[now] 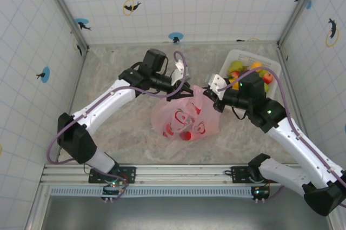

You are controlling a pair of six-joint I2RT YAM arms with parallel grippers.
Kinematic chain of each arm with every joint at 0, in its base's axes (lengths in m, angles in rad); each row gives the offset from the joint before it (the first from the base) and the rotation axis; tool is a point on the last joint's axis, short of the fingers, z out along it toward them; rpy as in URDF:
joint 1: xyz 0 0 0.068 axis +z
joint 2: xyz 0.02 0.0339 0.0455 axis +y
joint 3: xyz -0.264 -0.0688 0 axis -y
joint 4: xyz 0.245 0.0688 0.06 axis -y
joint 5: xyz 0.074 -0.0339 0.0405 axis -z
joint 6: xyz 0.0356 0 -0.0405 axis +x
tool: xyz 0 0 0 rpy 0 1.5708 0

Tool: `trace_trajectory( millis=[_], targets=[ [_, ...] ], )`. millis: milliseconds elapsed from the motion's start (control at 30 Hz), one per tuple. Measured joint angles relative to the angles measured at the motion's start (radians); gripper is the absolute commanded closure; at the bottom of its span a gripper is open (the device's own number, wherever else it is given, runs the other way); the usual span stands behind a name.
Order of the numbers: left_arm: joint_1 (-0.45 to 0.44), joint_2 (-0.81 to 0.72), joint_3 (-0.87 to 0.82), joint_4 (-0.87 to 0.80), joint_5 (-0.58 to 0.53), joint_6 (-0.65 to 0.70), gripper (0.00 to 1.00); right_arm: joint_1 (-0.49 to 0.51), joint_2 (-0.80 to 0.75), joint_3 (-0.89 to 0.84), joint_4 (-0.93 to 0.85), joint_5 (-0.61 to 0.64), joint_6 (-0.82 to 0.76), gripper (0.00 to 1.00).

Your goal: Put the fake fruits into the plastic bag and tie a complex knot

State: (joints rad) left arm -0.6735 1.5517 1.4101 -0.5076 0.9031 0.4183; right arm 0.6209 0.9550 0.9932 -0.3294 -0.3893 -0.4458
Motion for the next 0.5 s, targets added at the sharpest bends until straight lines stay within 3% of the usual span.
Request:
trace_trajectory(
  millis=[100,267,400,500],
  targets=[
    [-0.001,0.0,0.001,-0.012,-0.006,0.003,1.0,0.0,-0.001,0.0,-0.024,0.01,-0.014,0.79],
    [-0.001,0.0,0.001,-0.019,-0.023,0.01,1.0,0.001,-0.003,0.0,-0.11,0.034,-0.047,0.52],
    [-0.001,0.0,0.001,-0.019,-0.033,0.016,1.0,0.001,-0.018,0.014,-0.218,0.055,-0.072,0.21],
    [-0.001,0.0,0.001,-0.019,-0.037,0.026,1.0,0.001,-0.025,0.071,-0.298,0.054,-0.081,0.14]
  ],
)
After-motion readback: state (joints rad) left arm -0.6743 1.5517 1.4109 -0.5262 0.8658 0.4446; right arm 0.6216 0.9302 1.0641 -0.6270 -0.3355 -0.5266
